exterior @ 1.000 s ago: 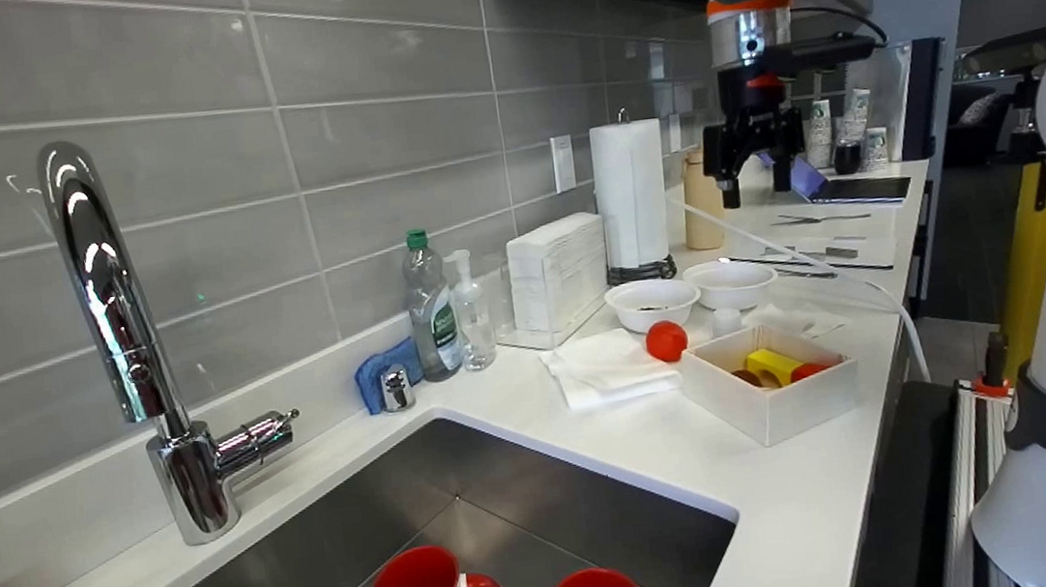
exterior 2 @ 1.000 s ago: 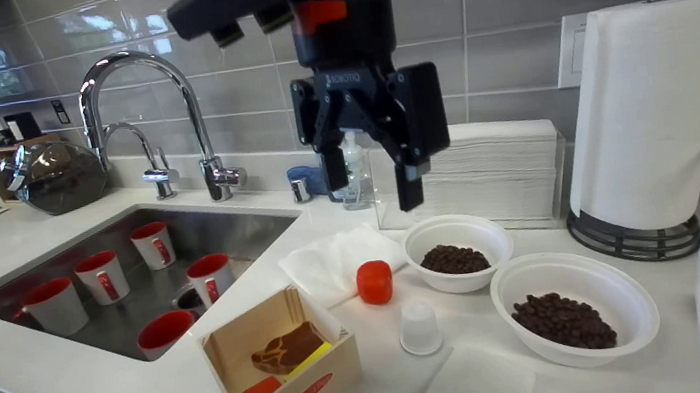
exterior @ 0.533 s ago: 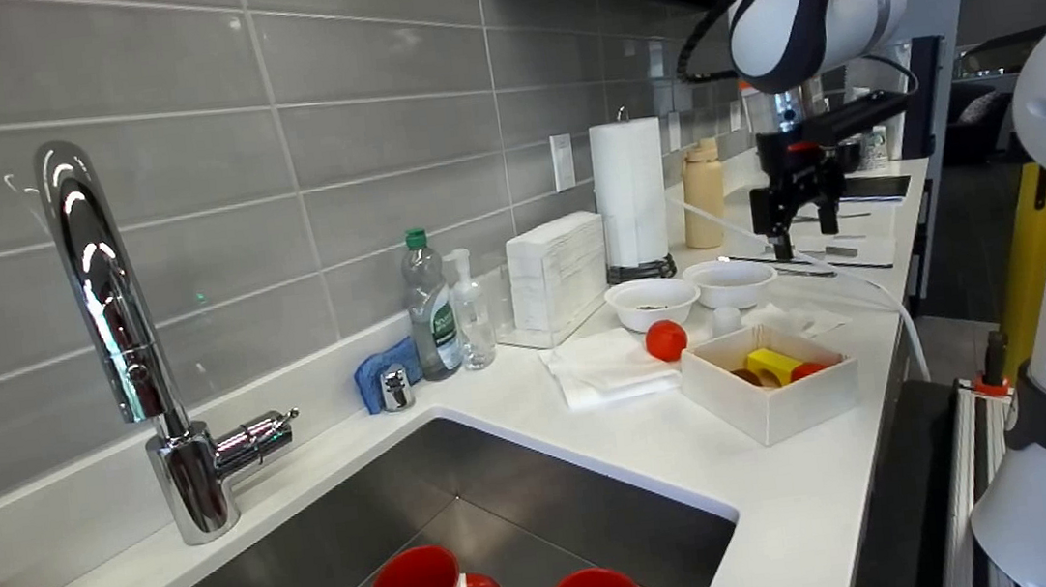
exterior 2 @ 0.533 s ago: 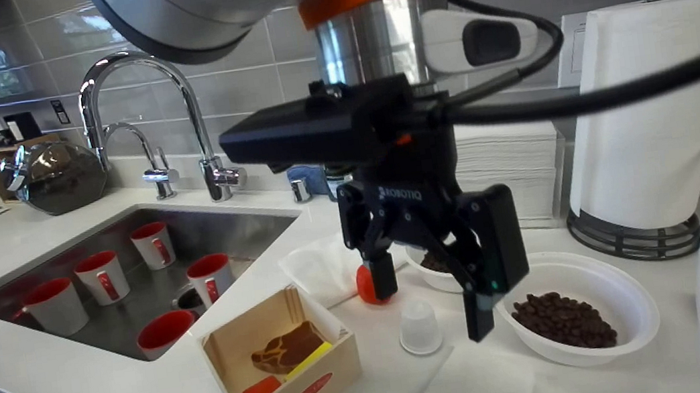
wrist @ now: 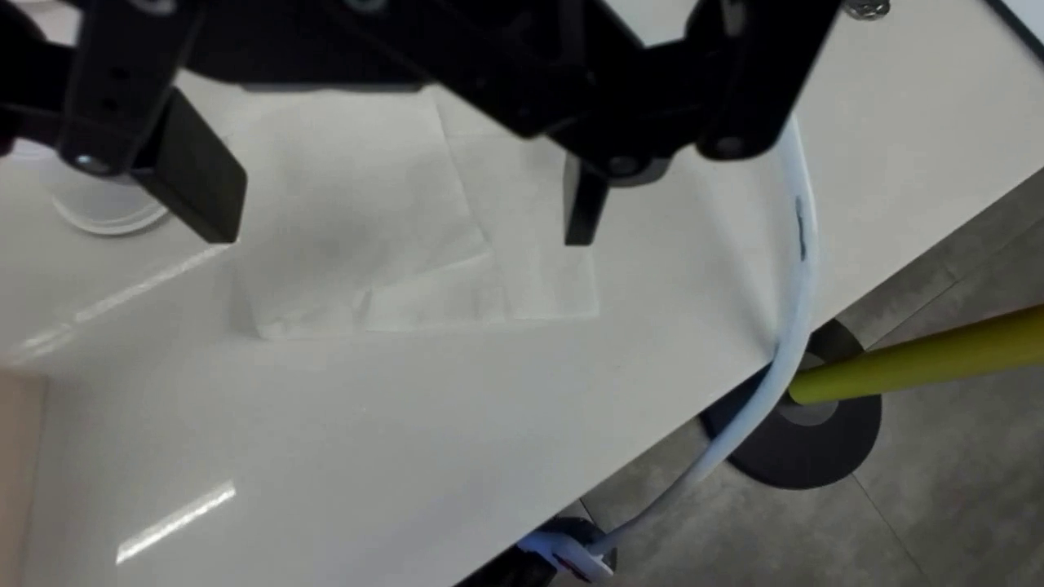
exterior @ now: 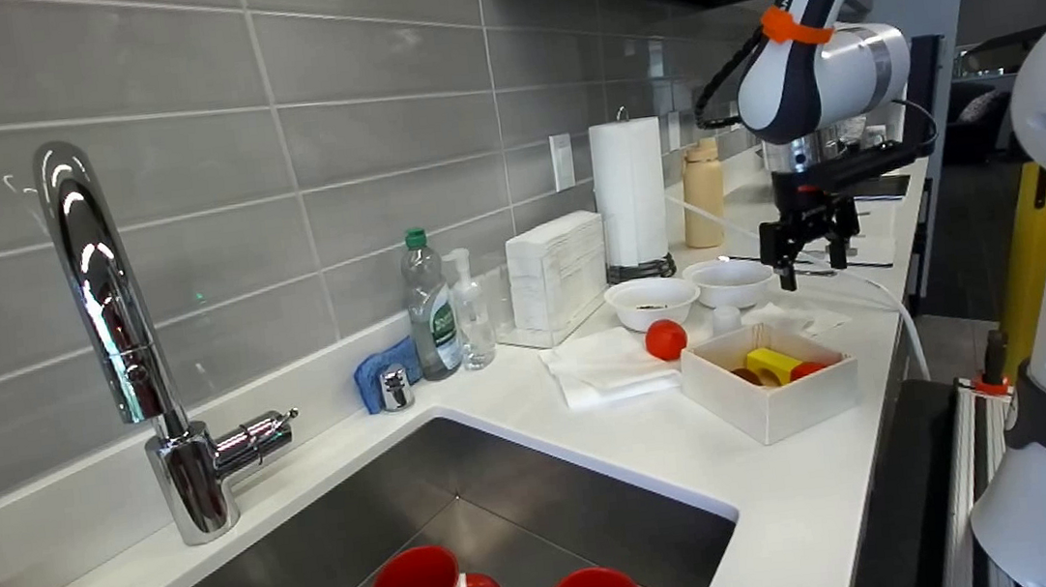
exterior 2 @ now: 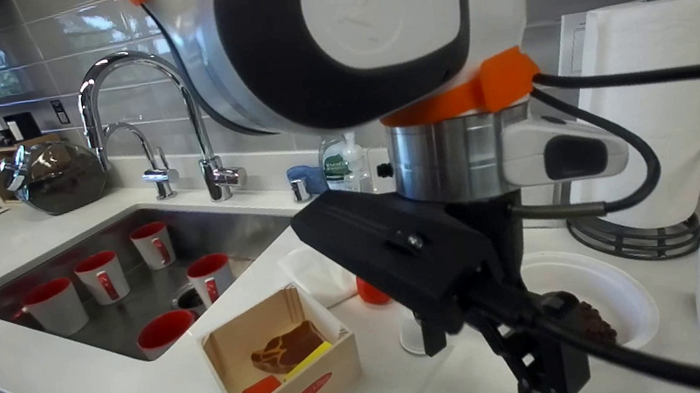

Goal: Move the white towel backwards

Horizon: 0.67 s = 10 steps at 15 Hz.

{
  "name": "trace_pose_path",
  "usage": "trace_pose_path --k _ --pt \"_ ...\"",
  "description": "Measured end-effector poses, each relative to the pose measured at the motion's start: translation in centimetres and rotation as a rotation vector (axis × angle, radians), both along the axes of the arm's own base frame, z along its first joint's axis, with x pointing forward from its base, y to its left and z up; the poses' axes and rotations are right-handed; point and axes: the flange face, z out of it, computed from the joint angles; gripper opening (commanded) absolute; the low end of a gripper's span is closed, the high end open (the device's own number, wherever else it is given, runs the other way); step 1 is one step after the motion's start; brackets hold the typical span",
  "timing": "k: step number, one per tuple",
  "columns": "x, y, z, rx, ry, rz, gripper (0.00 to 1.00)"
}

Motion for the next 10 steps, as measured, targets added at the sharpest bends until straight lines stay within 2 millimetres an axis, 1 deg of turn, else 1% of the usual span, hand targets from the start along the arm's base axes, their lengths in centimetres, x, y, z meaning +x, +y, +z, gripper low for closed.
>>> trace_pose_path --k 4,10 --pt "0.2 -1.1 -2.1 0.044 -0.046 -0.080 1.00" --pt "1.3 -1.2 -4.5 0.069 -0.096 -0.148 1.00"
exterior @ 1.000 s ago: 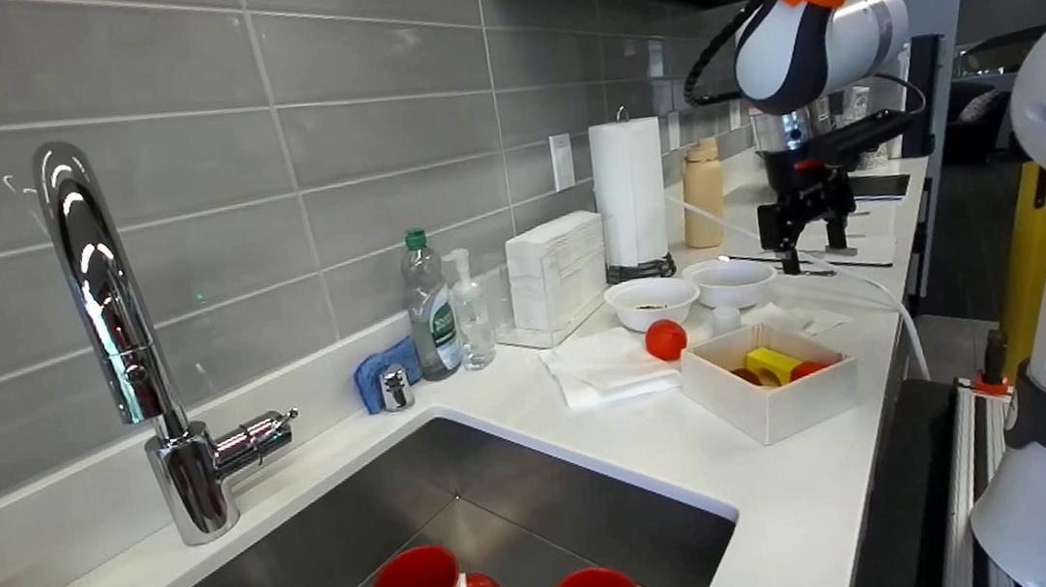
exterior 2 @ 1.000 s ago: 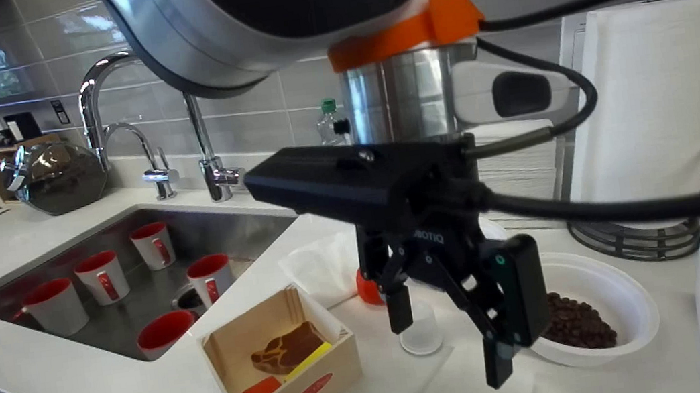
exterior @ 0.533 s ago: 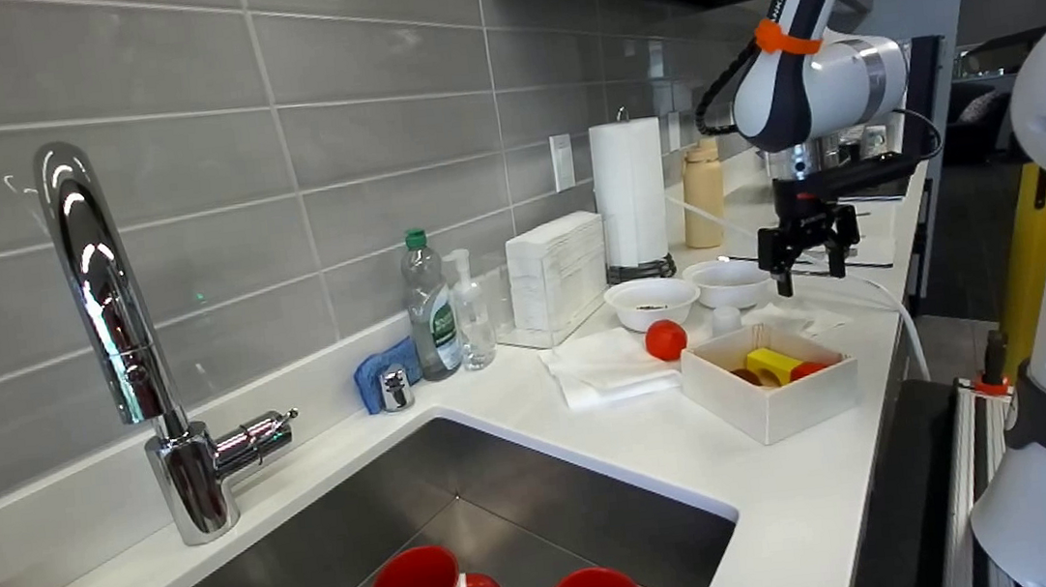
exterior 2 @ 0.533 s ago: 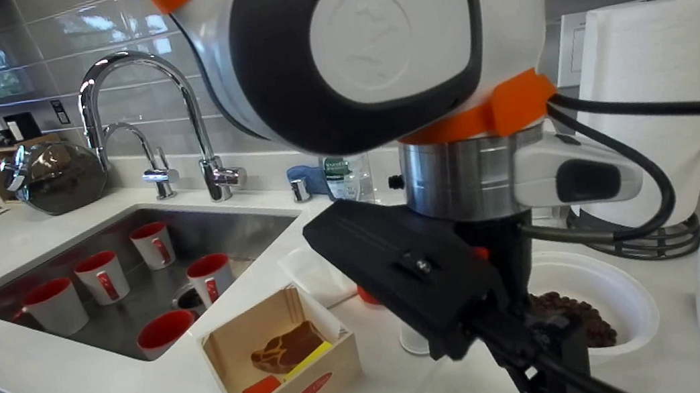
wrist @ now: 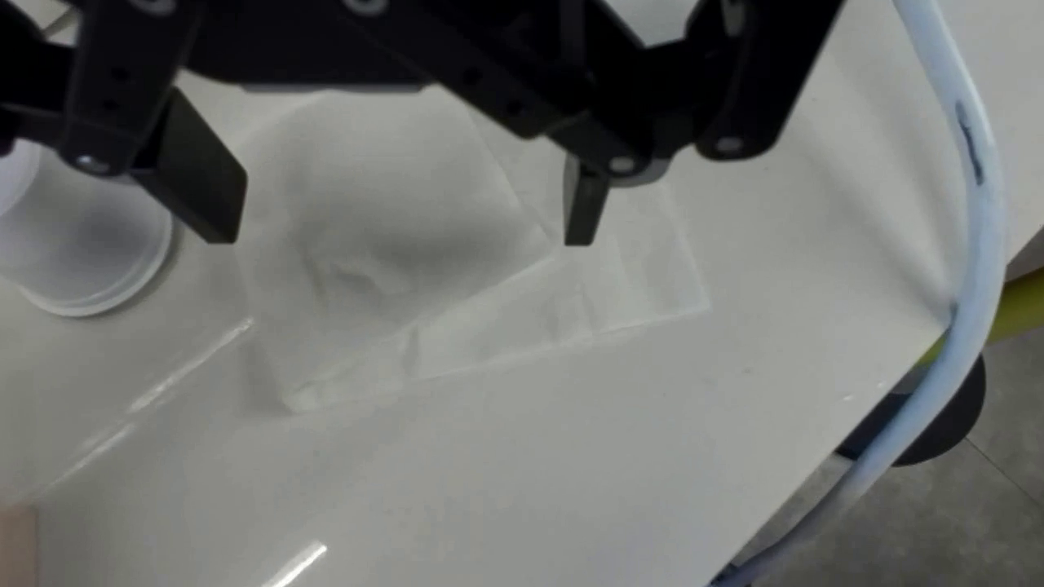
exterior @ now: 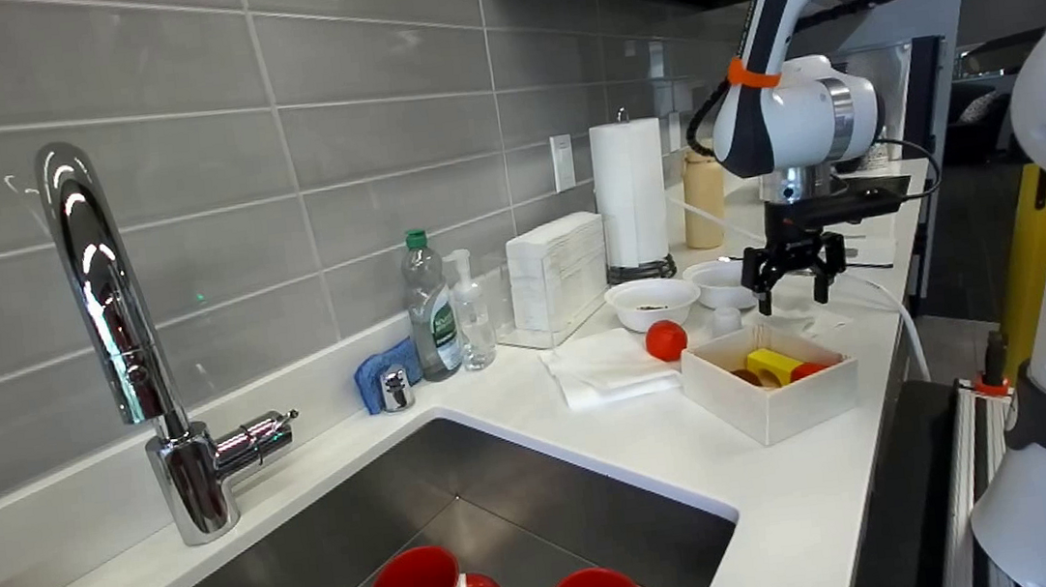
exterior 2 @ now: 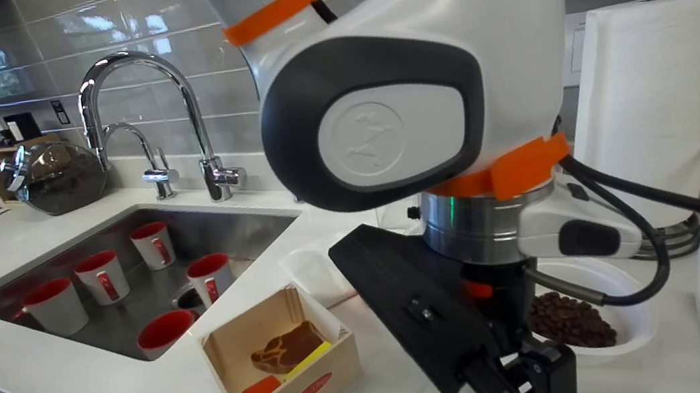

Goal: Move the white towel backwards

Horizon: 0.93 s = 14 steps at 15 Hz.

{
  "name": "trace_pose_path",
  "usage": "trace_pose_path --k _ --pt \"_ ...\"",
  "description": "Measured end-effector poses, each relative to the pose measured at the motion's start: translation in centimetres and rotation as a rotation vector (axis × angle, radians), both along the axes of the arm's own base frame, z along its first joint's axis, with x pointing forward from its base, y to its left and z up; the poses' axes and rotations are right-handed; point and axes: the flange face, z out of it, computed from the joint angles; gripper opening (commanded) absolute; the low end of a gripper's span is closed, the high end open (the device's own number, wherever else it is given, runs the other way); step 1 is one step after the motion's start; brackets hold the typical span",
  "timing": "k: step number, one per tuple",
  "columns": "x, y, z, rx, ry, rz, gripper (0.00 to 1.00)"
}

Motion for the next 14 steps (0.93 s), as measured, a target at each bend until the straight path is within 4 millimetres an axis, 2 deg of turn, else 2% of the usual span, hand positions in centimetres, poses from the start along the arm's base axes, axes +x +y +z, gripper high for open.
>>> trace_pose_path --k 1,2,3,4,8,9,12,14 --pt "0.1 -0.1 -0.4 -0.002 -0.004 -0.007 0.98" --pt "0.3 -0.2 -0.7 -0.005 -0.008 -0.015 0.74" --pt "0.5 -0.3 -1.1 -0.006 -0.009 -0.021 0.74" --pt "0.7 -0.3 -1.4 -0.008 -0.012 -0.025 0.68" --pt "1.7 -0.4 -2.2 -0.014 -0.018 -0.014 0.33" --pt "2.1 -0.4 -2.3 -0.016 -0.020 -0.008 0.23" --pt "3.3 -0.2 -1.8 -0.023 -0.036 0.012 0.00" --pt "4.2 0.0 -1.5 -0.026 -0.045 0.027 0.00"
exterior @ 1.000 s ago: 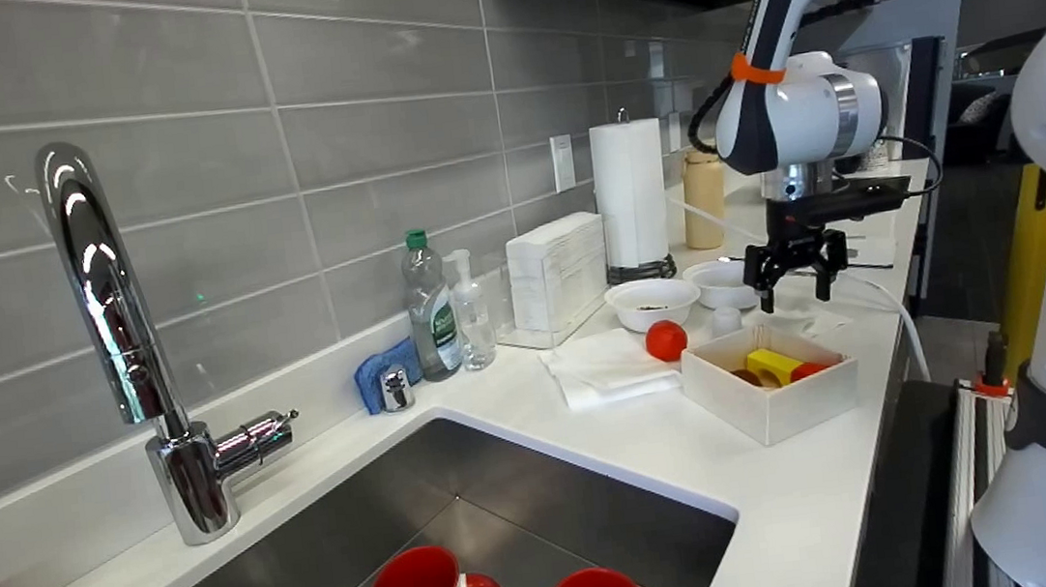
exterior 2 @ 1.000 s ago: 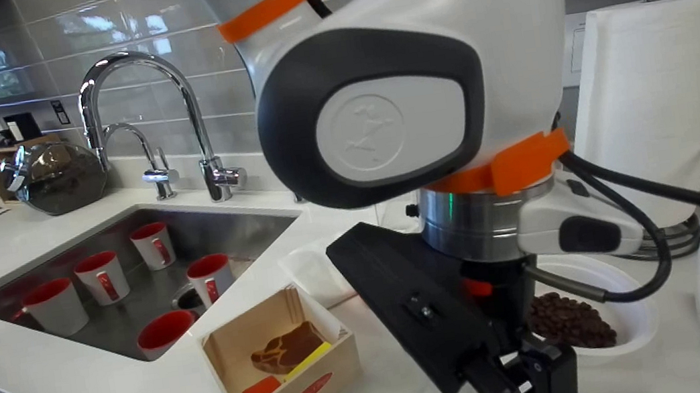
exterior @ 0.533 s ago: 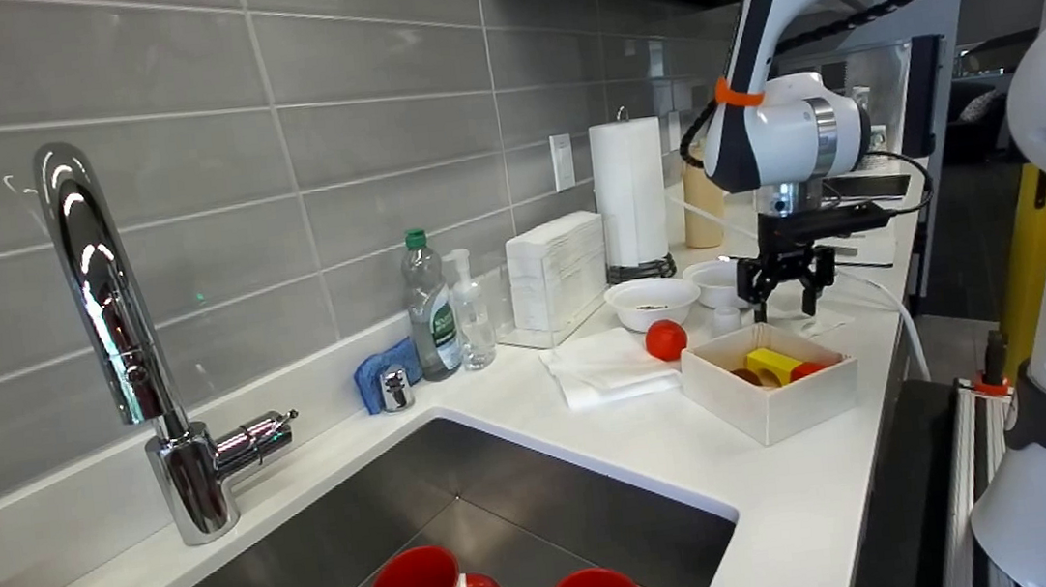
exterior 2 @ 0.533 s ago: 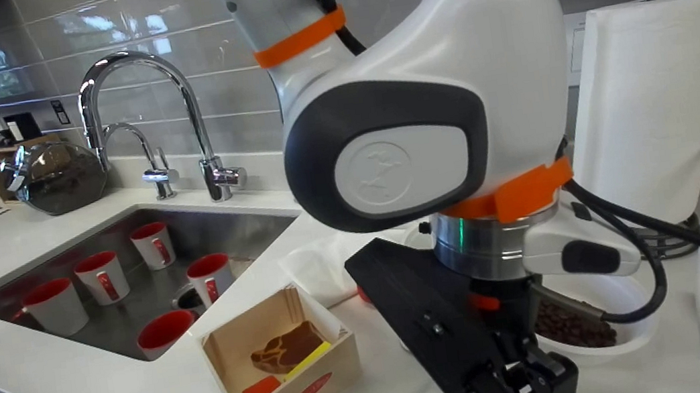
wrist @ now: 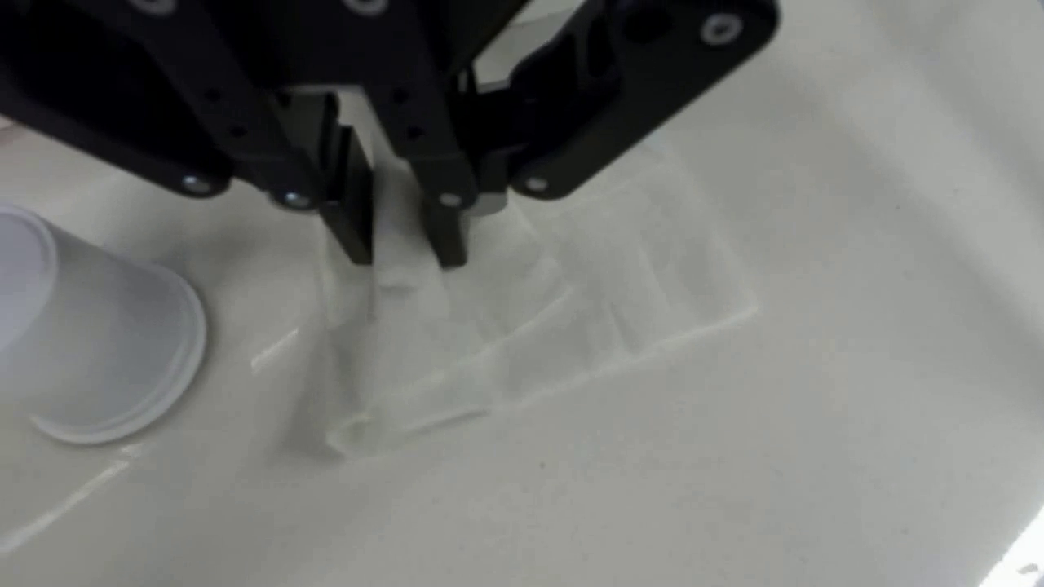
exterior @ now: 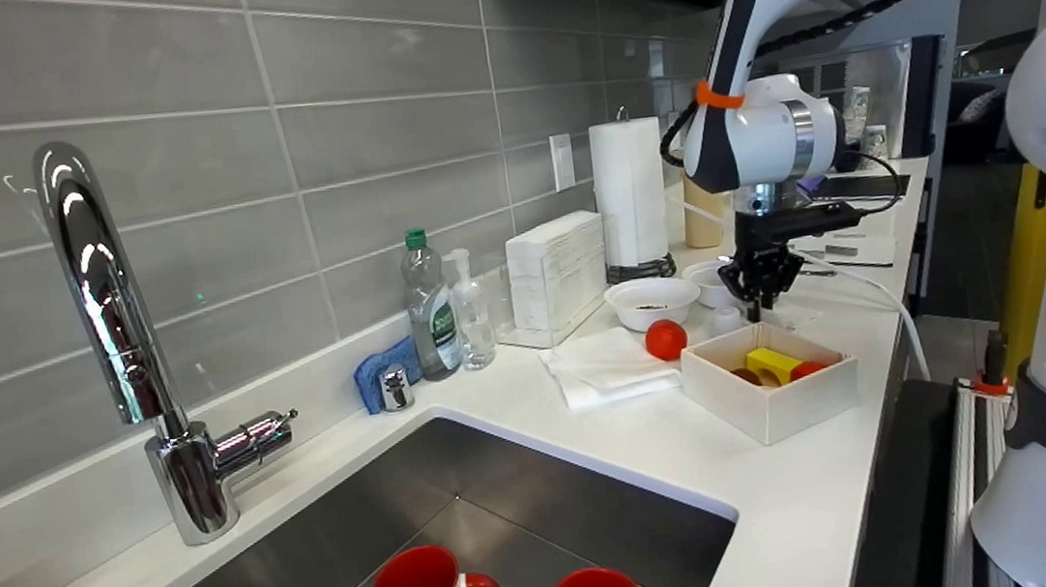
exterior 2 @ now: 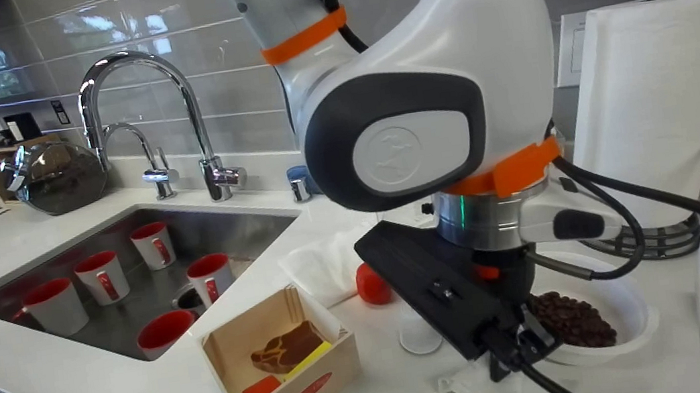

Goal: Move the white towel backwards

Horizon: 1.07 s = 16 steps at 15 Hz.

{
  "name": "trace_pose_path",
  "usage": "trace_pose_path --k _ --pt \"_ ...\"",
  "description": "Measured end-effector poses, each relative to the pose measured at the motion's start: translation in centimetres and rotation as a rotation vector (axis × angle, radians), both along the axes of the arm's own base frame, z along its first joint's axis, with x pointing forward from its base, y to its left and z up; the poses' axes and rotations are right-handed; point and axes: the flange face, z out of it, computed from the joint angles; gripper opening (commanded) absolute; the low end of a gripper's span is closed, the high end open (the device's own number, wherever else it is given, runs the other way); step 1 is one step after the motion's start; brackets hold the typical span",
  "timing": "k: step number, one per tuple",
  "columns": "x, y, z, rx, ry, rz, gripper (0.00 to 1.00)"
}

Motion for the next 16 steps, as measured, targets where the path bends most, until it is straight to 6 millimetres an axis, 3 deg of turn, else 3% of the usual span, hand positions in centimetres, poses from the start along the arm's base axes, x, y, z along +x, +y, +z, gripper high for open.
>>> trace_pose_path --k 6,12,16 --pt "2.1 2.1 2.2 0.056 0.072 0.130 0.00" --pt "3.7 3.5 9.5 0.049 0.229 0.227 0.00" --pt "5.4 7.5 13.8 0.046 0.175 0.299 0.00"
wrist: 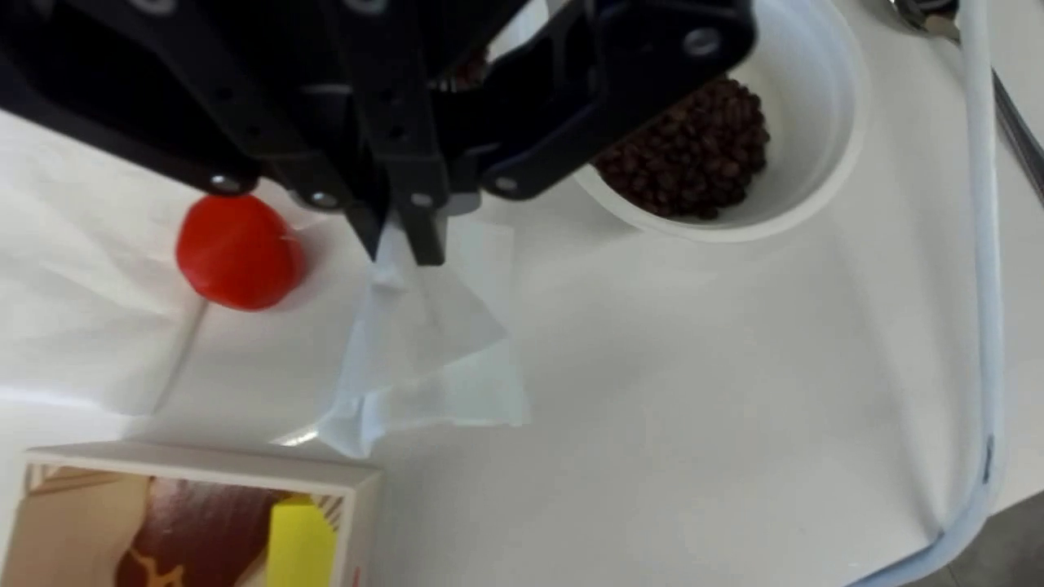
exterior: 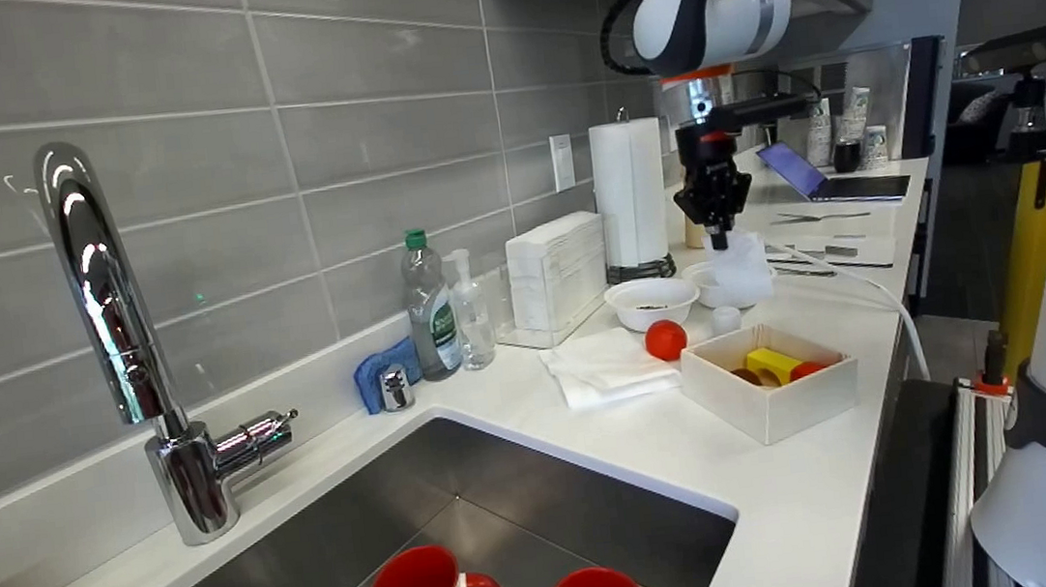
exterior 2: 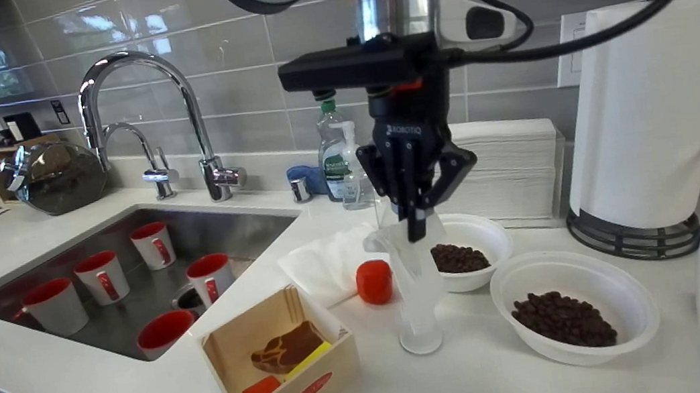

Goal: Move the white towel backwards

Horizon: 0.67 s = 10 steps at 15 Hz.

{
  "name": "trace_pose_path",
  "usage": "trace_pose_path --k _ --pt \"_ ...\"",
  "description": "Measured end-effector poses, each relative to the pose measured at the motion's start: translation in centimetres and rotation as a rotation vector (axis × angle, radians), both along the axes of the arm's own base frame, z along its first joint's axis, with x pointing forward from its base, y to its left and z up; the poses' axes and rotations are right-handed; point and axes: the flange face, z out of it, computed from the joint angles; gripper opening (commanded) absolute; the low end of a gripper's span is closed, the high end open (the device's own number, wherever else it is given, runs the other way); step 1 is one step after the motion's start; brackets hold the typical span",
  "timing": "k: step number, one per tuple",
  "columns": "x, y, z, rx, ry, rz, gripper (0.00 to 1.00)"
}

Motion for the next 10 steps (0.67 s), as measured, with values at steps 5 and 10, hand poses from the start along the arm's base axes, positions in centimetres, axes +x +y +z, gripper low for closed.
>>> trace_pose_path --k 5,10 --pt "1.6 7.1 1.8 -0.015 -0.071 0.128 0.00" --pt "3.2 14.2 1.1 -0.042 -0.159 0.245 0.00"
